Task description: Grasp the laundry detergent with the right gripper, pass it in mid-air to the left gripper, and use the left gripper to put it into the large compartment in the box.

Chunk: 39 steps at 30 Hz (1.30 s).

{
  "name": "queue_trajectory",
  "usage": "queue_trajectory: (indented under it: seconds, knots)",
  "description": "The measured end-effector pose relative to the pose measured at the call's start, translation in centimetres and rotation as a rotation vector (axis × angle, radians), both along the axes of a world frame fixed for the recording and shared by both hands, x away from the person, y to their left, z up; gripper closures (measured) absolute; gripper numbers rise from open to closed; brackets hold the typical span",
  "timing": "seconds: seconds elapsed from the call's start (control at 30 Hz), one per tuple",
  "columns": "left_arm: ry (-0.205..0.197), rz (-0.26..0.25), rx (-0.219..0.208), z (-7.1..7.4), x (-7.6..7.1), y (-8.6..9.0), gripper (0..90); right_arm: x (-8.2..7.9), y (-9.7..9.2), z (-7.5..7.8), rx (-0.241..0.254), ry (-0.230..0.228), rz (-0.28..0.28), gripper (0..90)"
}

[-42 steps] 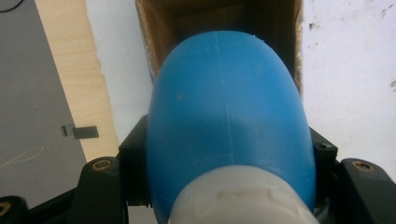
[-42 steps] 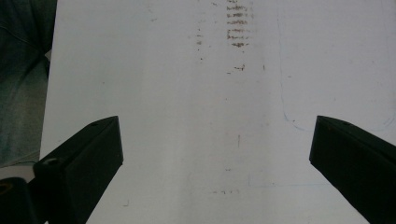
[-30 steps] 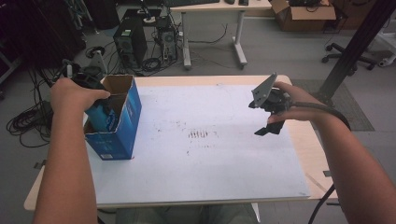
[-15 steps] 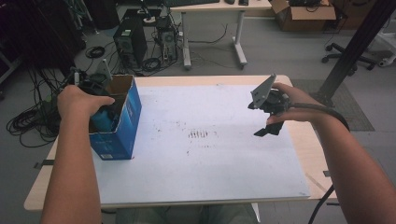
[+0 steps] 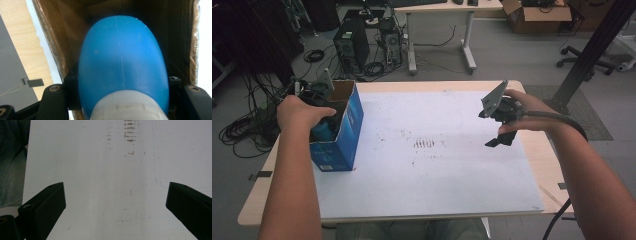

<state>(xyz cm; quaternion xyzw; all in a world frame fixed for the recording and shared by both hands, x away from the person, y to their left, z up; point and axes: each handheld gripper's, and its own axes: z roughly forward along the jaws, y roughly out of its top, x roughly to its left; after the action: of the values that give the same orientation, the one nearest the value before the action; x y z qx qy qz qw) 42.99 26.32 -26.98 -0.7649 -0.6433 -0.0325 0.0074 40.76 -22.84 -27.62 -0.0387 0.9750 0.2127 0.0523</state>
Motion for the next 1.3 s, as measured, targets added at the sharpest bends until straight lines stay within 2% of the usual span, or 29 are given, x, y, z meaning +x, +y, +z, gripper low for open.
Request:
queue_trajectory:
  seconds: [0.33,0.63,1.3]
  knots:
    - [0.013,-0.023,0.014,-0.9,0.1,-0.2,37.7,-0.2,-0.1,0.1,0.003,-0.005,-0.001,2.8]
    - [0.008,-0.016,0.006,-1.7,0.0,0.1,37.7,-0.3,-0.2,-0.1,0.002,-0.003,-0.002,2.9]
    - [-0.006,-0.017,-0.005,-1.8,-0.1,0.2,37.6,-0.3,0.1,-0.1,0.000,0.000,0.001,2.9]
